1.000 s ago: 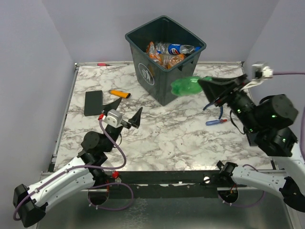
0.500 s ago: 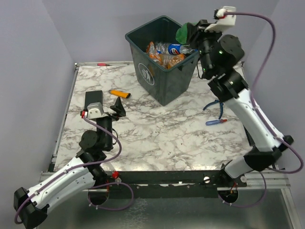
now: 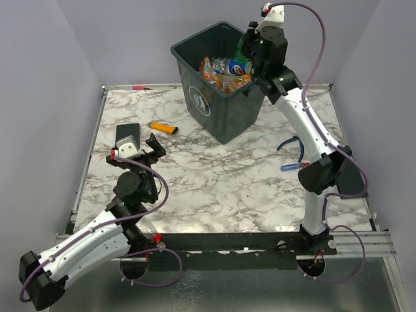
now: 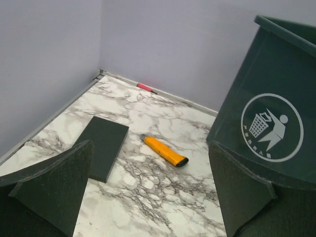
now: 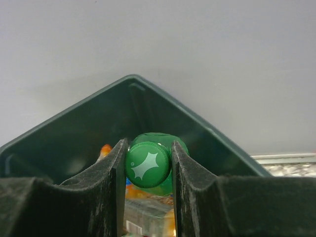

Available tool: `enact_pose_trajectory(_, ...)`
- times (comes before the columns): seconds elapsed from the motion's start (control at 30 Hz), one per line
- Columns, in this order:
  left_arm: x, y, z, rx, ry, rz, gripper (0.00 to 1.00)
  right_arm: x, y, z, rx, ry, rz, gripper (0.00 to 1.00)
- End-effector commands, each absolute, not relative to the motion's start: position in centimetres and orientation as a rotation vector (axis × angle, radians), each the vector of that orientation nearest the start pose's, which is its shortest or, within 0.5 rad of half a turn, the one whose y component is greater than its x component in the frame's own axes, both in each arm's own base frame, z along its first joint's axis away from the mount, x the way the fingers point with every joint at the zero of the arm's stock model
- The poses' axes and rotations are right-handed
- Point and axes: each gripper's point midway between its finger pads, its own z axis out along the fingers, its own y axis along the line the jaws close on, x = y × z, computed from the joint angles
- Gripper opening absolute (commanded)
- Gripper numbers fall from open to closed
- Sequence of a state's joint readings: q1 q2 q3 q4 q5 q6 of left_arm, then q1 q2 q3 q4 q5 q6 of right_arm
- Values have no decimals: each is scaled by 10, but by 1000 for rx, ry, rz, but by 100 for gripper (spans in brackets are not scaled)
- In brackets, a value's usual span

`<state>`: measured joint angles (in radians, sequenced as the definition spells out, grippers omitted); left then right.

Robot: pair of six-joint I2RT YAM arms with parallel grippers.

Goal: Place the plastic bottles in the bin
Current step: Place the plastic bottle in the trash bin.

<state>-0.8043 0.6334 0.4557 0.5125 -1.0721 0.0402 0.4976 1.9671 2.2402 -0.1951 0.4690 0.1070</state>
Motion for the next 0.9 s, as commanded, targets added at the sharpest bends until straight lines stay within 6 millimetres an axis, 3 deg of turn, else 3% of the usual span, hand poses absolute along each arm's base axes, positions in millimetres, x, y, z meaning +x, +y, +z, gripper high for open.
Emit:
enact_pose_trajectory(0.0,253,-26,298,-560,1400,76,99,549,245,417,-13,1643,304,0)
enact_pose_trajectory(0.3,234,-28,290,-642,1454,-157,99,527,320,375,-182,1801,739,1)
enact_pose_trajectory(0.33,232,-29,289,-645,1458,-181,99,525,323,376,-184,1804,760,12)
enact_pose_trajectory(0.4,227,-27,285,-652,1472,-201,99,521,324,382,-174,1794,785,51)
enact_pose_trajectory(0.43,225,-25,283,-672,1479,-206,99,519,322,389,-168,1780,792,63)
enact_pose_trajectory(0.63,218,-15,286,-699,1604,-53,99,492,308,455,-139,1654,838,94)
enact_pose_trajectory(0.67,221,-26,281,-619,1710,1,99,449,289,503,-143,1558,873,98)
enact_pose_trajectory(0.77,222,-36,268,-565,1785,10,99,405,278,510,-192,1514,907,98)
enact_pose_trajectory(0.87,221,-37,260,-553,1823,35,99,340,279,507,-336,1473,985,95)
